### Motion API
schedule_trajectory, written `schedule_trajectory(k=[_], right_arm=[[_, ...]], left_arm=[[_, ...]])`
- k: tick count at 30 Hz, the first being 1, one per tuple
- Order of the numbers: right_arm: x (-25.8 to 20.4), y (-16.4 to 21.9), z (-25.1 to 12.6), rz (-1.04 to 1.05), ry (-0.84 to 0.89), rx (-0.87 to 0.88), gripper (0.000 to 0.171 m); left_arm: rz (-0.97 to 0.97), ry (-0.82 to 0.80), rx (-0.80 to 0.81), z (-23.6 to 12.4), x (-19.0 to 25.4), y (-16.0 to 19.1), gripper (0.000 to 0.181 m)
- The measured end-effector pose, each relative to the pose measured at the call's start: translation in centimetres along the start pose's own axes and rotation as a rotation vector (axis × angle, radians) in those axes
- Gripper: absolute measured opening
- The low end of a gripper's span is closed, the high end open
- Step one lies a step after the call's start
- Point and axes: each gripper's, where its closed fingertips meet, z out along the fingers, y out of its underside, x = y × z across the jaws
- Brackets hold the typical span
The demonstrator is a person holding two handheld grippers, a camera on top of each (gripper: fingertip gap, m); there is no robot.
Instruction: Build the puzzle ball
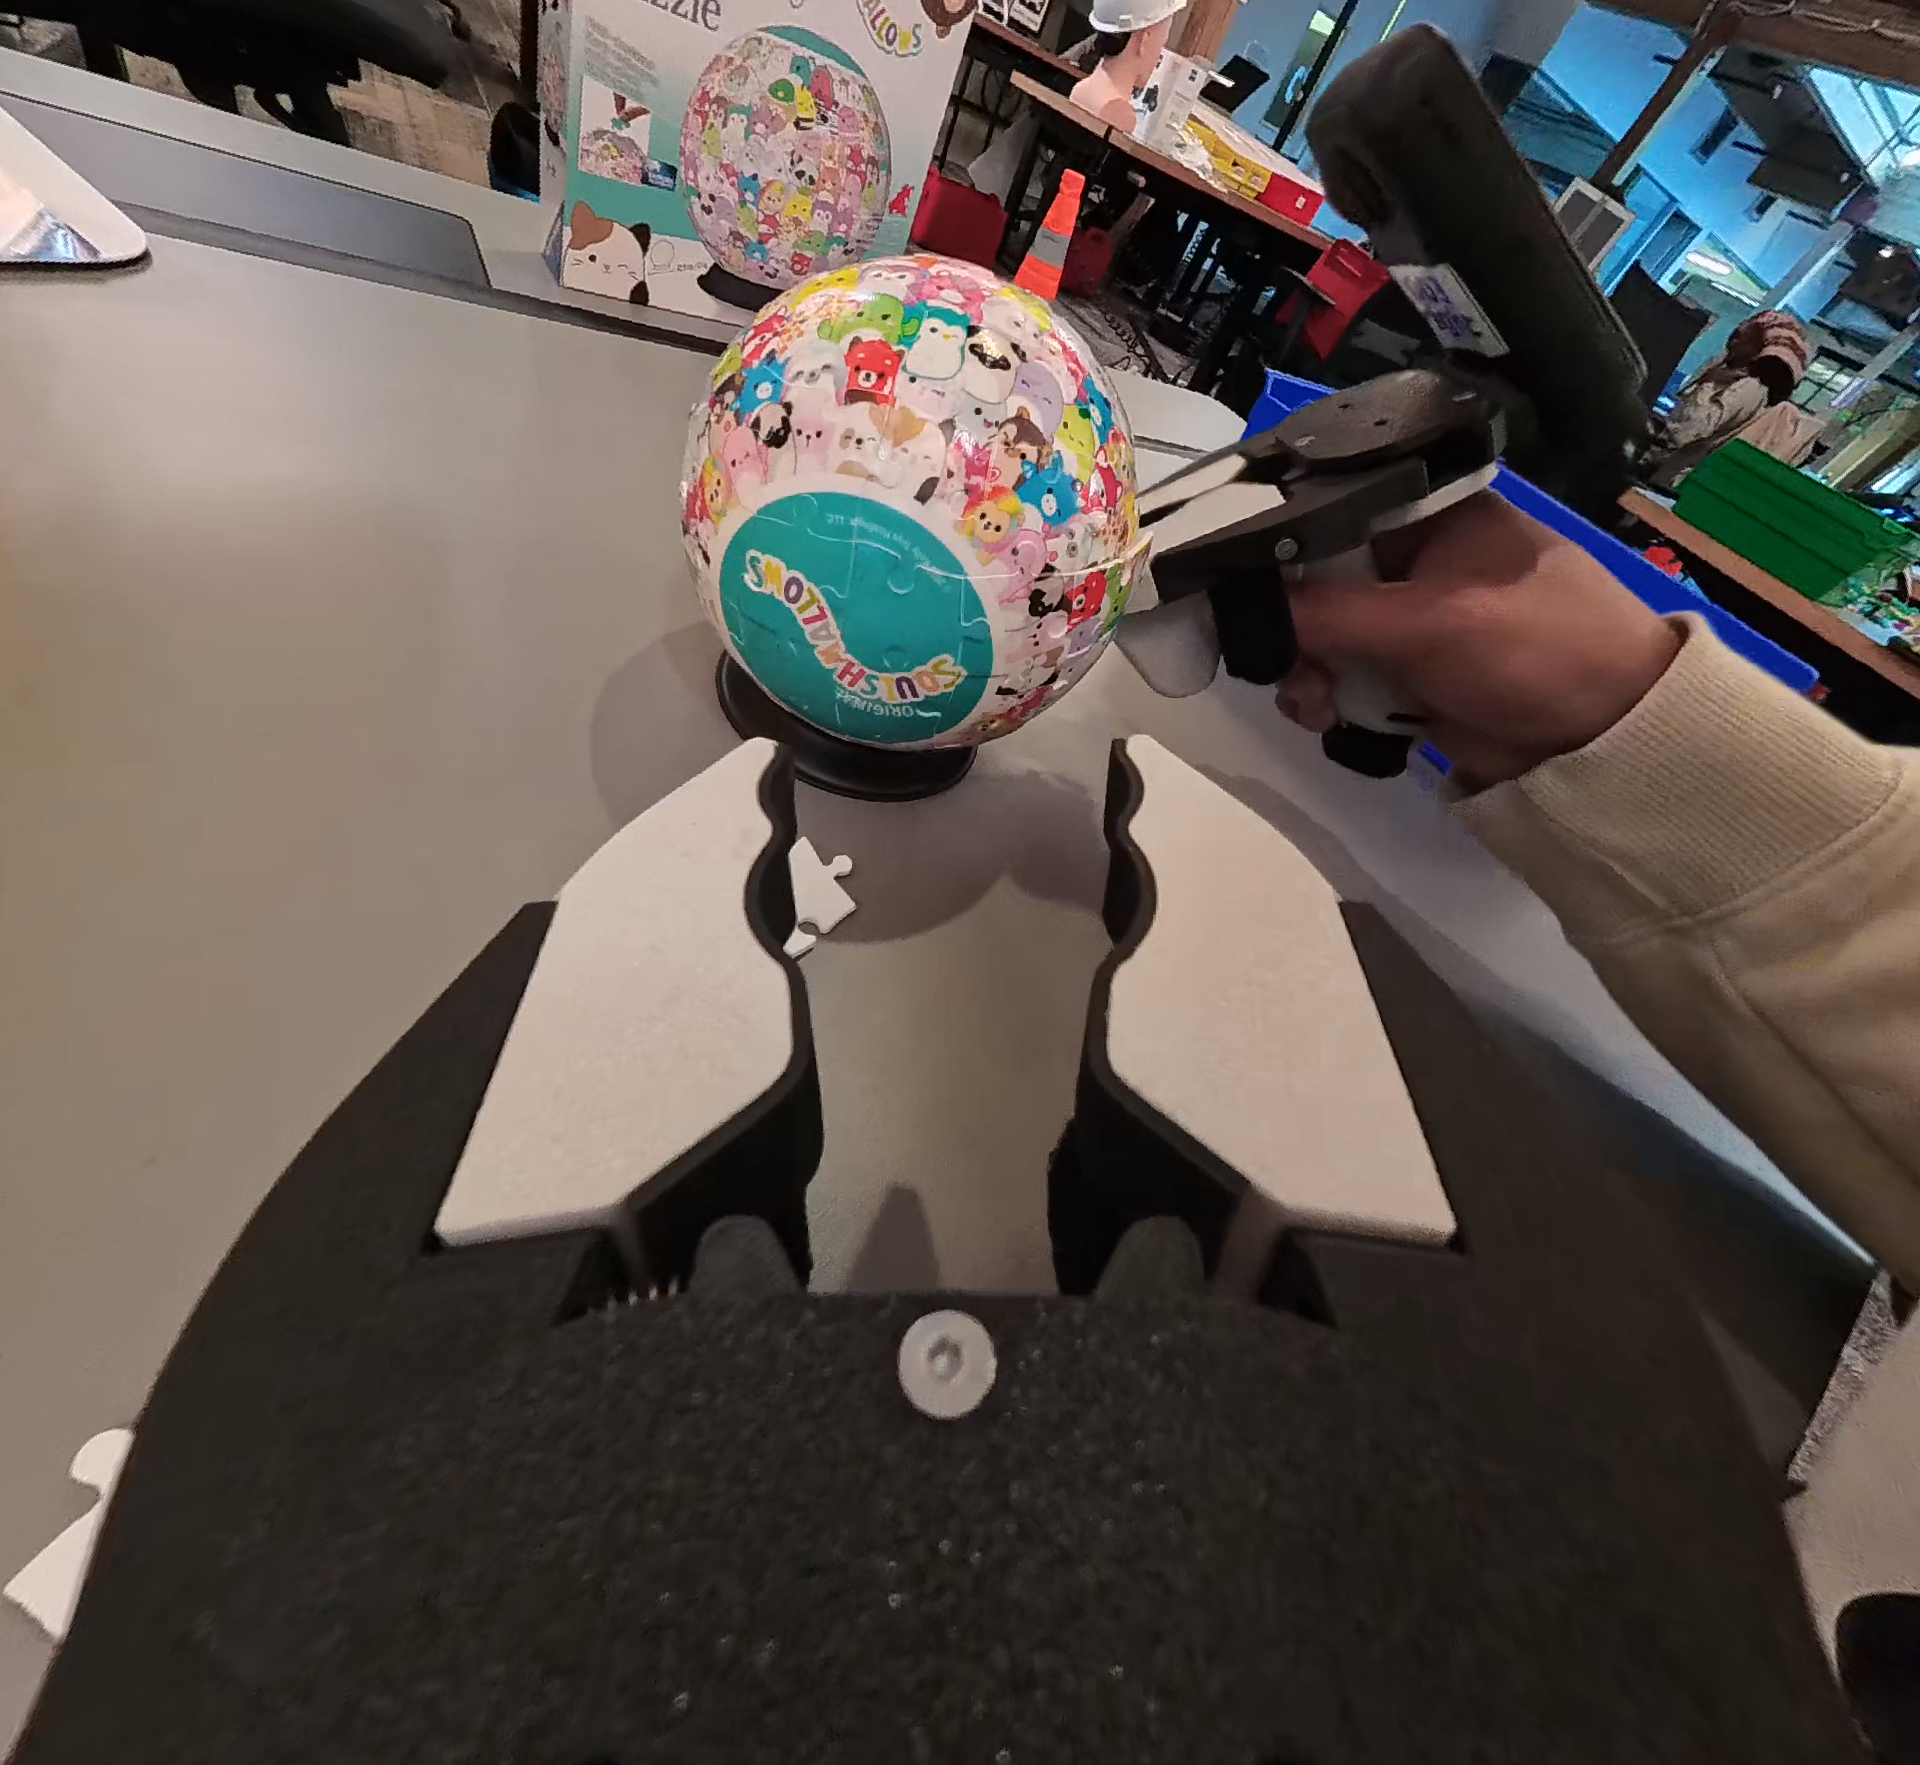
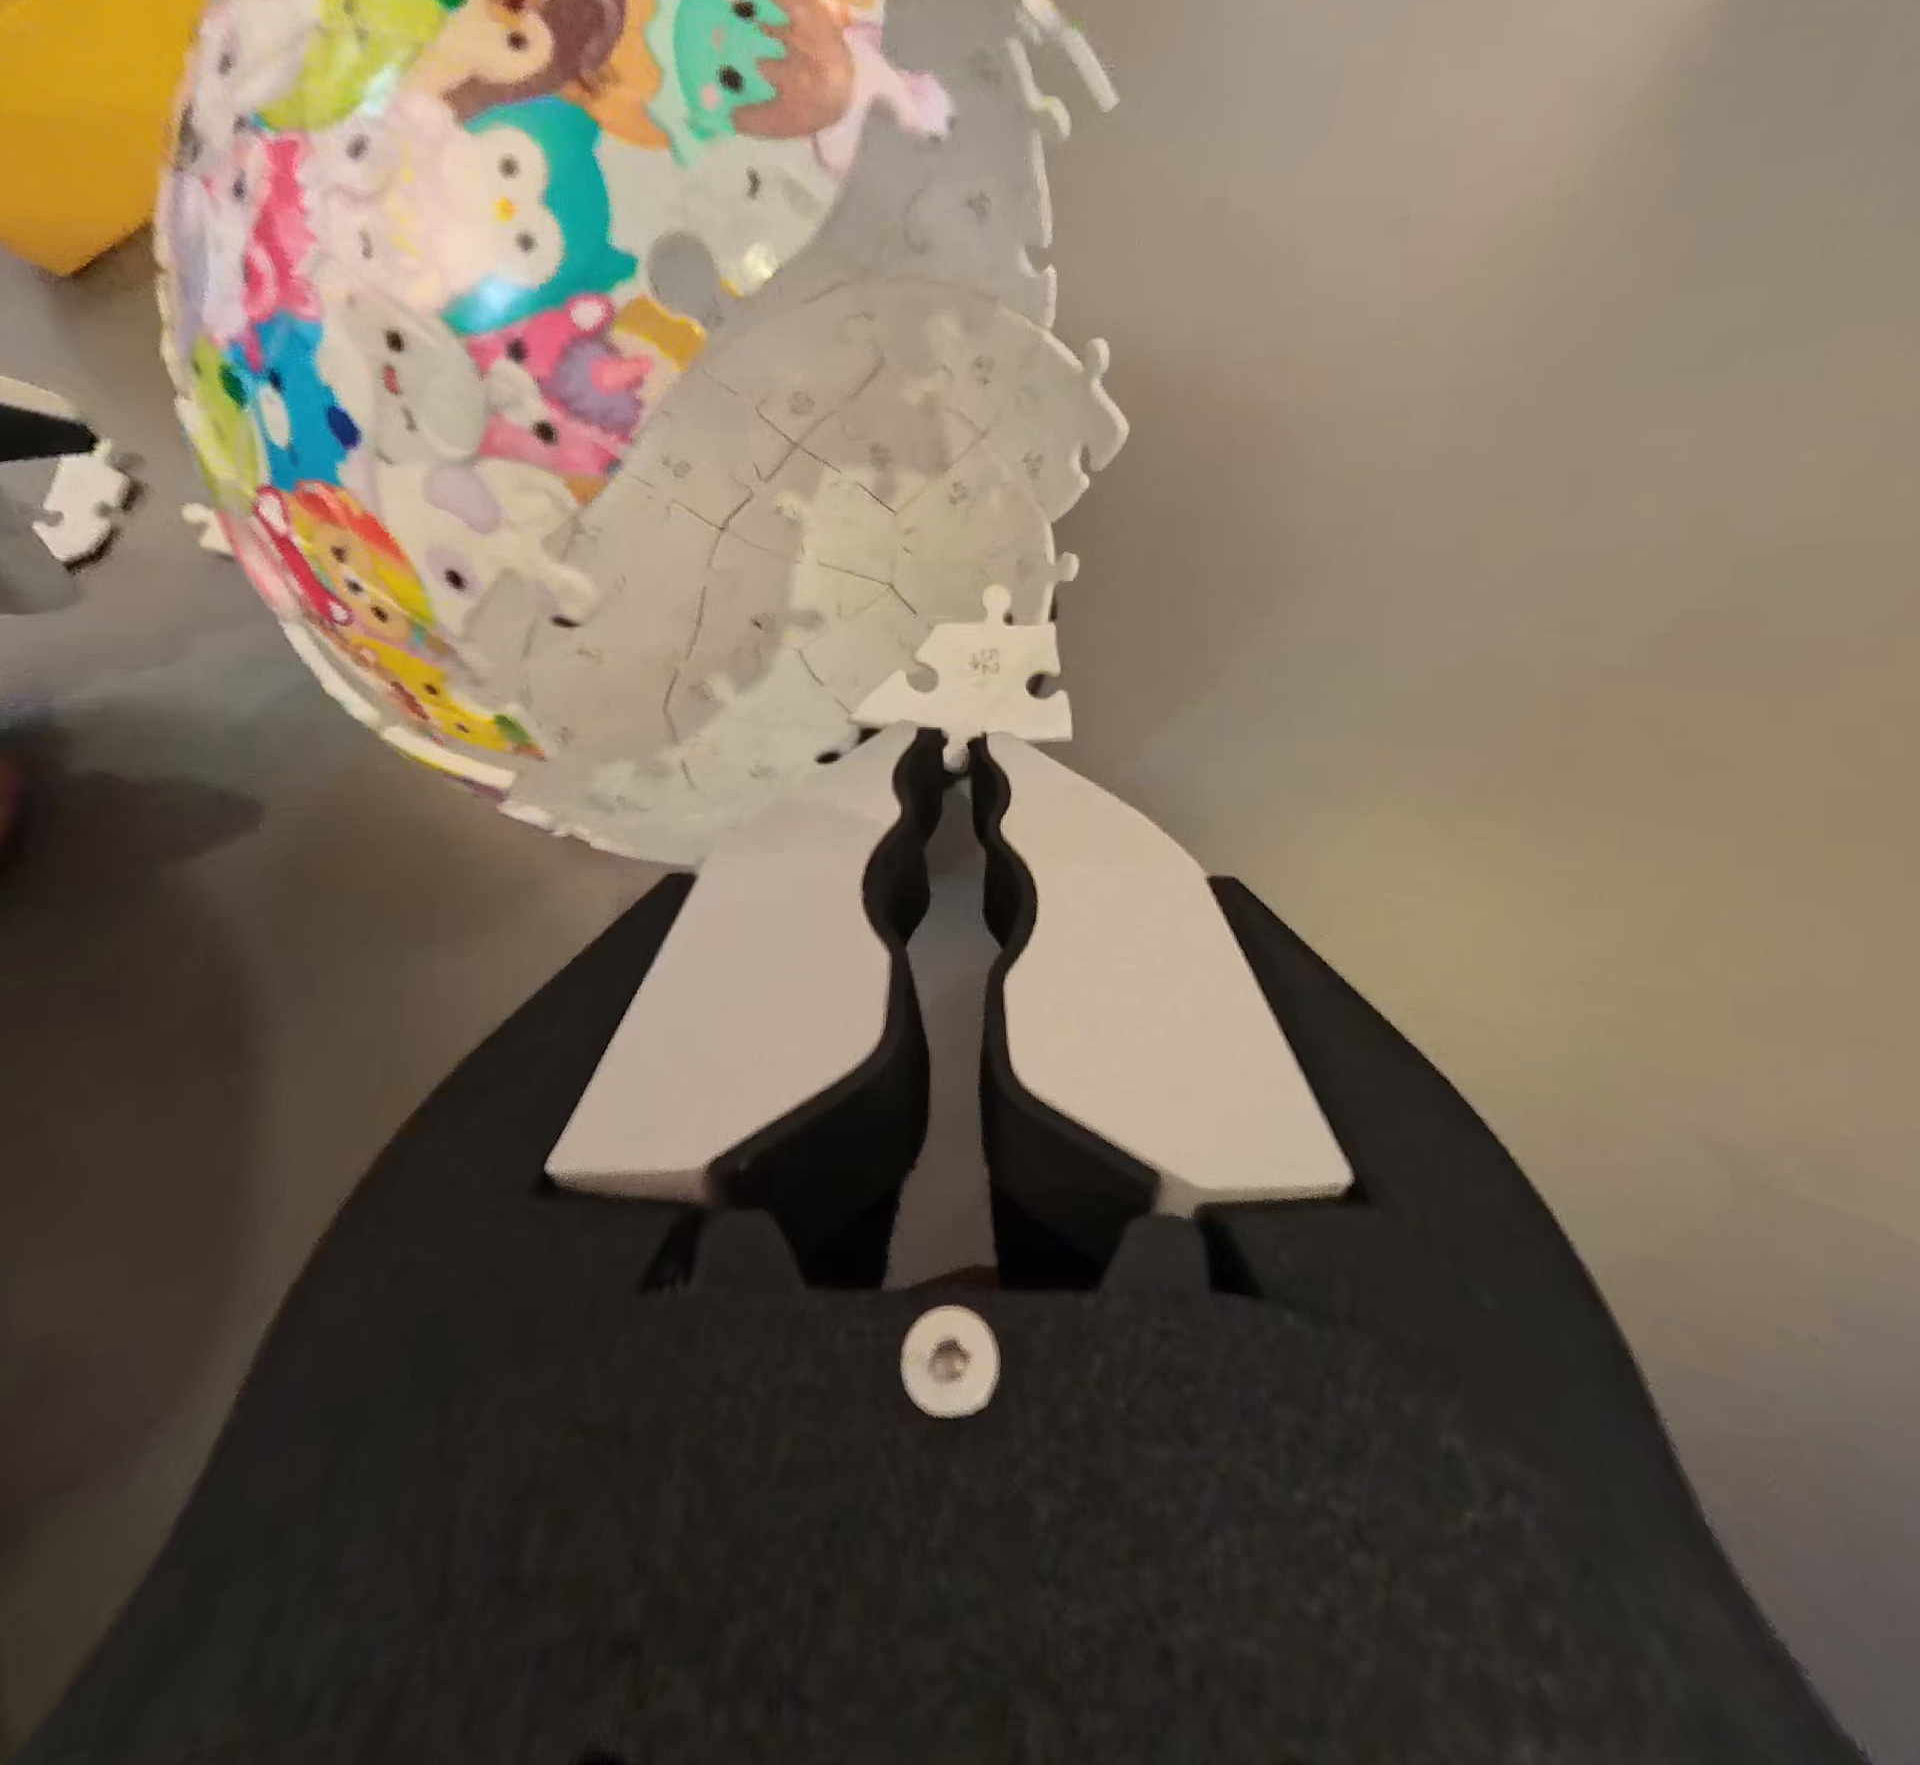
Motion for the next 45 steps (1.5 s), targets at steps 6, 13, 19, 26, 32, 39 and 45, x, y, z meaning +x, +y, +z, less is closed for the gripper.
schedule_trajectory(k=[6,13,19,26,32,39,45], right_arm=[[0.2,0.6,0.2,-0.037,0.011,-0.136,0.005],[0.3,0.9,0.8,-0.042,0.036,-0.195,0.005],[0.3,0.7,0.9,-0.027,0.037,-0.213,0.005],[0.1,0.5,1.0,-0.014,0.022,-0.201,0.006],[-0.1,0.1,0.9,-0.021,0.013,-0.188,0.006],[-0.6,0.3,1.1,-0.021,-0.019,-0.201,0.006],[1.8,-0.4,-1.1,0.005,0.019,-0.100,0.011]], left_arm=[[-0.015,0.010,0.017,-0.2,0.0,-0.2,0.057],[-0.028,0.016,0.033,-0.4,-0.1,-0.4,0.057],[-0.034,0.021,0.038,-0.4,-0.1,-0.5,0.057],[-0.031,0.019,0.034,-0.4,-0.1,-0.4,0.057],[-0.030,0.018,0.032,-0.3,-0.1,-0.4,0.057],[-0.028,0.019,0.028,-0.3,-0.1,-0.4,0.057],[-0.033,0.019,0.033,-0.3,-0.2,-0.4,0.057]])
